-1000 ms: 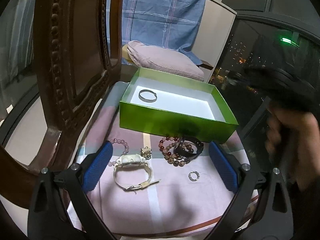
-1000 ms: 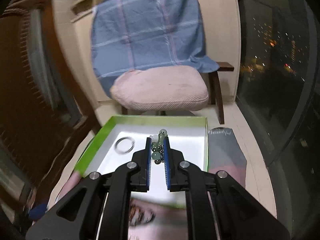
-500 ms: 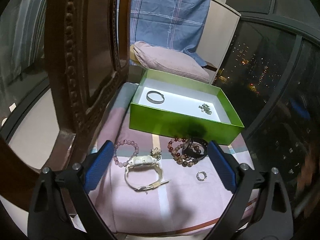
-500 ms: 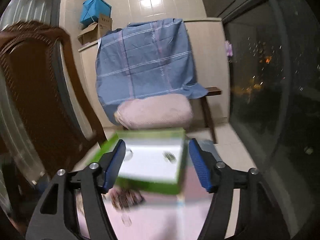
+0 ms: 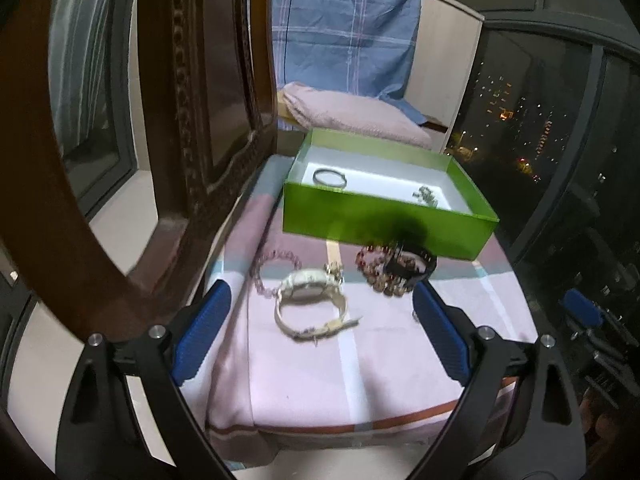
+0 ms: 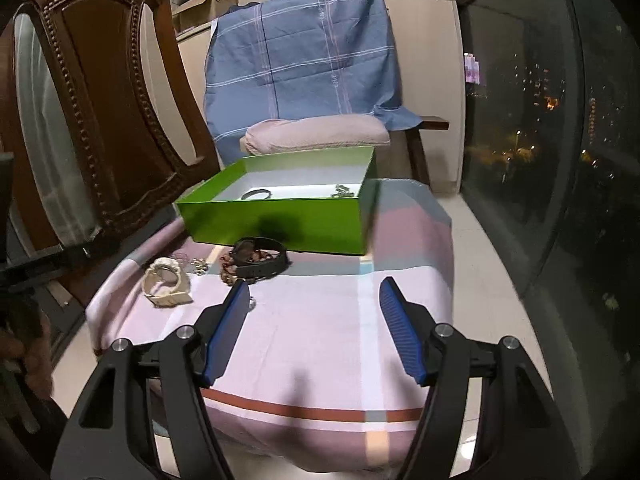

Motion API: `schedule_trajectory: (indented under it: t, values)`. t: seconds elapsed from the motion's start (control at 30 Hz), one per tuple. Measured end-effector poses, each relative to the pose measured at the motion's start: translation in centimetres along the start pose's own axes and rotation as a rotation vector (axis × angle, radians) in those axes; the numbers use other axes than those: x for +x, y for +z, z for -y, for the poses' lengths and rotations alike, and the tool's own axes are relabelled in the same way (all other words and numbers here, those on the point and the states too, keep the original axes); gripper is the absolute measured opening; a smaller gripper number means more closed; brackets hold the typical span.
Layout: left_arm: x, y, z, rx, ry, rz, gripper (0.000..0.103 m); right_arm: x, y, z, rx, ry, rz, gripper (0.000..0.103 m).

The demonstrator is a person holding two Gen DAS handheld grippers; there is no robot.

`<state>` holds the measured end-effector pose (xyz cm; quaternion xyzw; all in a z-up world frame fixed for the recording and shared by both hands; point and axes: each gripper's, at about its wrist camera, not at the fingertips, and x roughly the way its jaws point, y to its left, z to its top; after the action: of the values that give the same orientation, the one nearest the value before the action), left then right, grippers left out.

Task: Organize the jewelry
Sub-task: 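Grasp the white watch with the left gripper and lift it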

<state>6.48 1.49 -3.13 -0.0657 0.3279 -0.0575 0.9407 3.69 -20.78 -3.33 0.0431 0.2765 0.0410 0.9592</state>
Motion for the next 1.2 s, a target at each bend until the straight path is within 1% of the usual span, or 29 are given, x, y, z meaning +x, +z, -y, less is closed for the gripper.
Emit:
schedule_trajectory:
  t: [0.17,0.33,0.6,0.83,0.9,1.03,1.2]
  values:
    - [0.8,-0.5,1.0,0.042,0.015,-0.015,0.092,-0.7,0.1,-0.5,-0.015,0.011,0.020,0.066]
    - [1.4,-0.6,1.2,0.038,0.014,-0.029,0.092,-0.7,-0.1,-0.2,-0.009,0.003,0.016,0.066]
    - [2.1,-1.0,2.0,0.060,0.014,-0.048,0.092,-0.7,-0.2,-0.1,-0.008,0.005,0.010,0.066]
    - [3.6,-1.5,1.9,0.047,0.035,-0.094,0.092,-0.6,-0.4,-0.5,-0.017,0.012,0.006,0.066]
    - [4.4,-1.8,1.9,0.046,0.037,-0.128,0.092,-0.6,-0.4,-0.5,-0.018,0.015,0.005,0.066]
    - [6.3,-2.4,2.3,0.057,0.087,-0.173,0.092,-0.6,-0.5,-0.7,-0.023,0.020,-0.002,0.066]
    - [9.0,-2.3,1.4,-0.012,0.137,-0.213,0.092,-0.5,-0.6,-0.7,-0.025,0.022,-0.015,0.066]
